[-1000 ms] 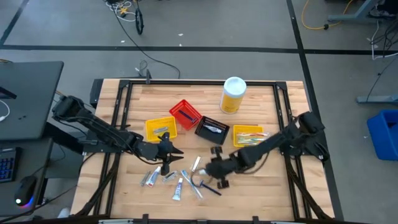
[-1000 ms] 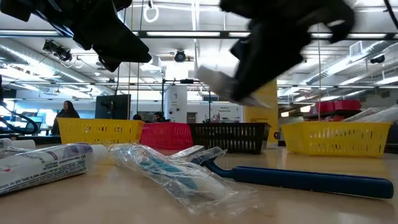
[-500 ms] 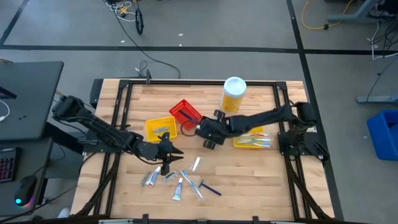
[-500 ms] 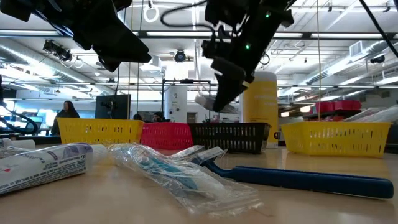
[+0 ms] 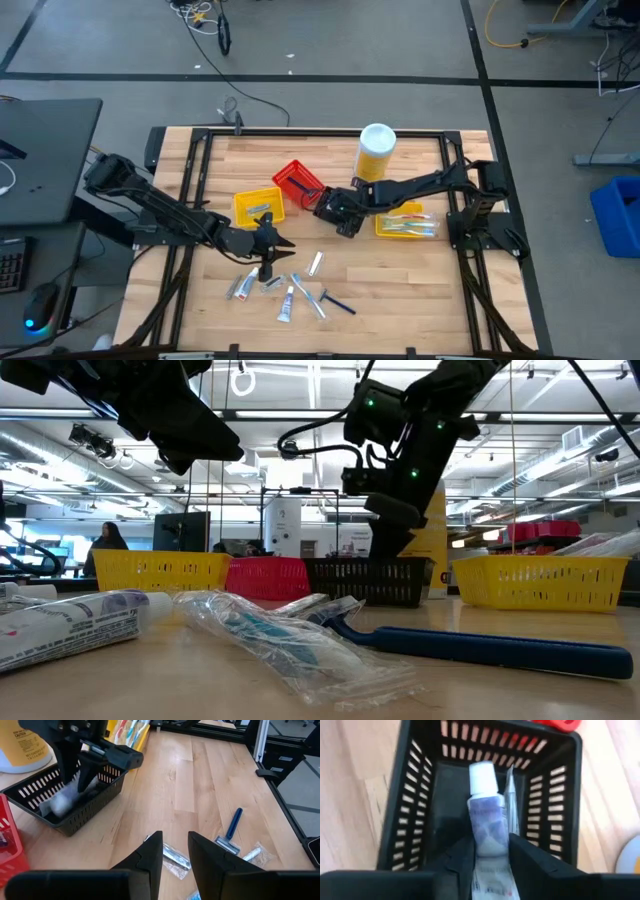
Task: Pick & Place Travel size toiletries
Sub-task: Put the toothpaste into the black bin, then put the razor into the red bin
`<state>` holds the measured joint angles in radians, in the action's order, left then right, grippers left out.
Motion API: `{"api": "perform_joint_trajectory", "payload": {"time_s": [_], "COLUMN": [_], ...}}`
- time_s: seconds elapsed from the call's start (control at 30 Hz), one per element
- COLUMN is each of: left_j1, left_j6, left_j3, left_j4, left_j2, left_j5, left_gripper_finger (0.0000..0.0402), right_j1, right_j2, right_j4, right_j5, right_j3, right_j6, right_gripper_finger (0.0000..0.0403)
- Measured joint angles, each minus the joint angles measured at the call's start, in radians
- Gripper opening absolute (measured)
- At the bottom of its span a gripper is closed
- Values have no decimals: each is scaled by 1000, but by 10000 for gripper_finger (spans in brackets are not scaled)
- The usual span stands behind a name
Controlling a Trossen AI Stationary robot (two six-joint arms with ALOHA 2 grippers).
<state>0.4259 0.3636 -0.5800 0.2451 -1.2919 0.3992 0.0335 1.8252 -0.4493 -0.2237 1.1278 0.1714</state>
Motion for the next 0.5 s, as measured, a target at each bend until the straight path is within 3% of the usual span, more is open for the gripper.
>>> {"api": "perform_joint_trajectory", "payload": {"time_s": [0.27, 0.5], "left_j1": [0, 0], "left_j6": [7, 7], "left_j3": [0, 0], "left_j4": [0, 0], "left_j2": [0, 0], "left_j5": [0, 0], "left_gripper_finger": [98, 98], "right_j1": [-1, -50], "right_j2": [0, 0], "right_j4": [0, -10], "right_j5": [2, 4], "right_j3": [-2, 59], "right_j6": [-4, -44], "right_gripper_finger": [206, 230]}}
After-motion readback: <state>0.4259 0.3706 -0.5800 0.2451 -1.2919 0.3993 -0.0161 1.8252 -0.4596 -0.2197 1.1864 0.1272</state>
